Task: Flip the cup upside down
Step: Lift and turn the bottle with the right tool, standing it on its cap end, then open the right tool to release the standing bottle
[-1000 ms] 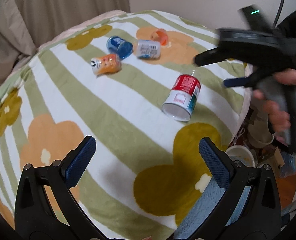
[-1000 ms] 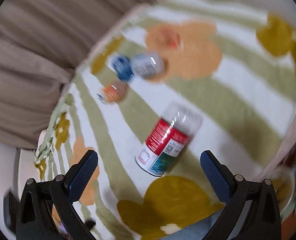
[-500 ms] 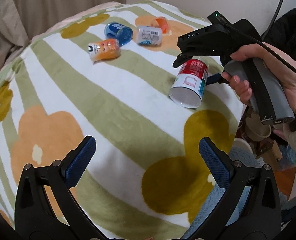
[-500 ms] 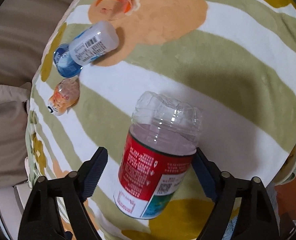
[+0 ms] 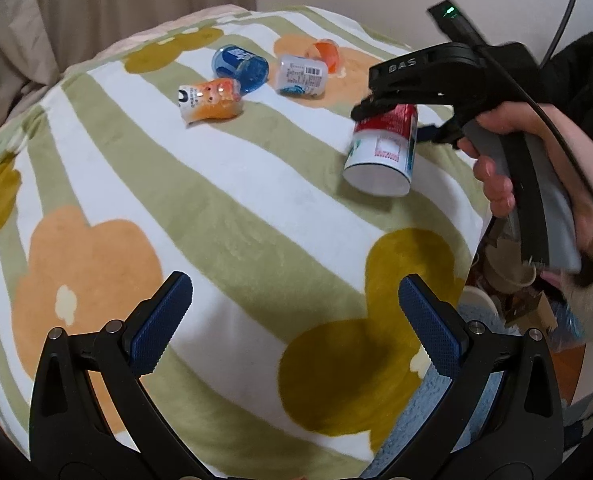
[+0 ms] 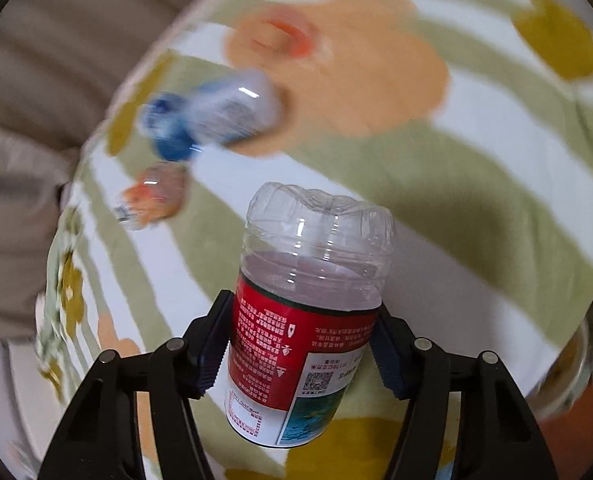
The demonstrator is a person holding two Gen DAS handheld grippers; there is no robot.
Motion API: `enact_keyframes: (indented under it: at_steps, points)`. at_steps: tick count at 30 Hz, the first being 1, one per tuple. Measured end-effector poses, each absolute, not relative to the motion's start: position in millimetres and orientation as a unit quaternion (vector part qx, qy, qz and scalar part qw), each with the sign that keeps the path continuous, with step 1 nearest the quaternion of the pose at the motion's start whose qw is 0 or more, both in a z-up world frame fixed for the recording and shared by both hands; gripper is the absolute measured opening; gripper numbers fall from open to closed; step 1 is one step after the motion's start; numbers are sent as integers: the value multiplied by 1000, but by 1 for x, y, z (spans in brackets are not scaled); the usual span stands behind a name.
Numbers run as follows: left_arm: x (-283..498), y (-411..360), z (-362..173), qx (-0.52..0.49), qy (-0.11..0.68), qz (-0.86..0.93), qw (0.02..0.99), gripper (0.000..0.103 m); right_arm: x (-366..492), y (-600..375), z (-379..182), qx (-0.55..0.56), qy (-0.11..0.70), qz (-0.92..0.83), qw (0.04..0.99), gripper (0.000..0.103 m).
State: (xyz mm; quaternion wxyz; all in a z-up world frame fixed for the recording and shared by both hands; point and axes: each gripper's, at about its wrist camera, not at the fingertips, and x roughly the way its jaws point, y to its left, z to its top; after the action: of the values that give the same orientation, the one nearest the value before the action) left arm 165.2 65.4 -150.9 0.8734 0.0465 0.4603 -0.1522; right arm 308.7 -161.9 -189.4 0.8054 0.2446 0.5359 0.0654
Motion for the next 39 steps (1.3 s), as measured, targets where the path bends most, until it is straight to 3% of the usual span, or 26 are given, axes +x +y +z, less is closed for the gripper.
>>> enact_keyframes:
  at_steps: [6,13,21,33,35,37,39]
  points:
    - [157,66,-154,25,452,-126,882,103,270,-134,-163,109,378,157,906,60]
    - [153,67,-153,14,432,-87,898,103,251,-118,-192,-14,256,216,942,60]
    - [157,65,-148,11,416,-67,907,103,228,-114,-218,-132,218,242,936,60]
    - [155,60,-146,5,414,-63,908,103,214,-119,-221,-132,210,236,940,61]
    - [154,61,-145,6,412,-61,909,103,216,-122,-222,-115,215,235,941,70]
    - [153,60,-144,6,411,-60,910,103,216,-124,-221,-103,215,230,944,103]
    - [152,60,-143,6,410,-59,910,103,214,-125,-220,-102,208,226,946,103]
